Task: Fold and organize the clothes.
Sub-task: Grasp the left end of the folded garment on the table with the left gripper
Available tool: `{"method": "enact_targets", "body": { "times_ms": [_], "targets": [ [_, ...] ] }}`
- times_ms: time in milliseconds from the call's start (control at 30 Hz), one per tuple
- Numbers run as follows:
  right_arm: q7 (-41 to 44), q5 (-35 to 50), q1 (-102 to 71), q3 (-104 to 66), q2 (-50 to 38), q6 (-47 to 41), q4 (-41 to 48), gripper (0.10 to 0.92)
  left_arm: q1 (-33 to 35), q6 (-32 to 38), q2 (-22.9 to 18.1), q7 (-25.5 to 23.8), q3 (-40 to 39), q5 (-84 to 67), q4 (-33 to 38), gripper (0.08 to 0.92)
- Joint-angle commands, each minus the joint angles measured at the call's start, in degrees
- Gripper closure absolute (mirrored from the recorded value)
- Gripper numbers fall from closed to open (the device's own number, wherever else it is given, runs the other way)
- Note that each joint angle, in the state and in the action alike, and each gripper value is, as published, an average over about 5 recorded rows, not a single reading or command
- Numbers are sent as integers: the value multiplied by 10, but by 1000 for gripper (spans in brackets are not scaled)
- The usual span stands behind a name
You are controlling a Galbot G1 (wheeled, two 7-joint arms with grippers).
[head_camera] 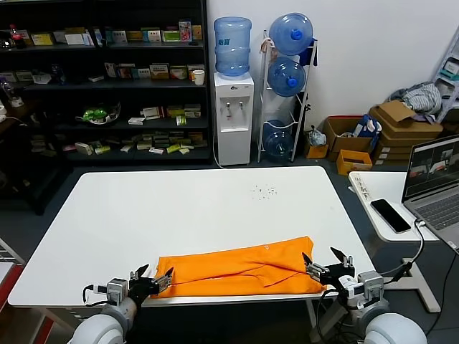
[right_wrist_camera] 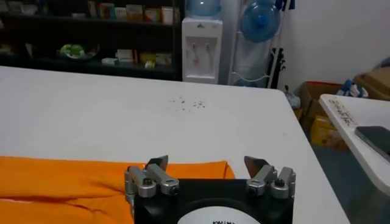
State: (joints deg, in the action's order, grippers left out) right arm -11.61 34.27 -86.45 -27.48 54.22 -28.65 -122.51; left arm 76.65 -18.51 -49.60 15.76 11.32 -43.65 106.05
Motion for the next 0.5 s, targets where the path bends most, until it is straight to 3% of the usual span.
{"method": "enact_targets", "body": {
  "times_ms": [33, 200, 500],
  "targets": [
    [-1, -2, -9, -8, 2, 0, -9, 203, -8, -6, -2, -7, -7, -12, -36, 180],
    [-3, -2, -9, -8, 1, 0, -8, 203, -11, -6, -3, -3, -12, -18, -28, 212],
    [-5, -2, 1, -6, 1, 1, -2, 203, -2, -11, -3, 9, -14, -25, -7, 466]
  ]
}}
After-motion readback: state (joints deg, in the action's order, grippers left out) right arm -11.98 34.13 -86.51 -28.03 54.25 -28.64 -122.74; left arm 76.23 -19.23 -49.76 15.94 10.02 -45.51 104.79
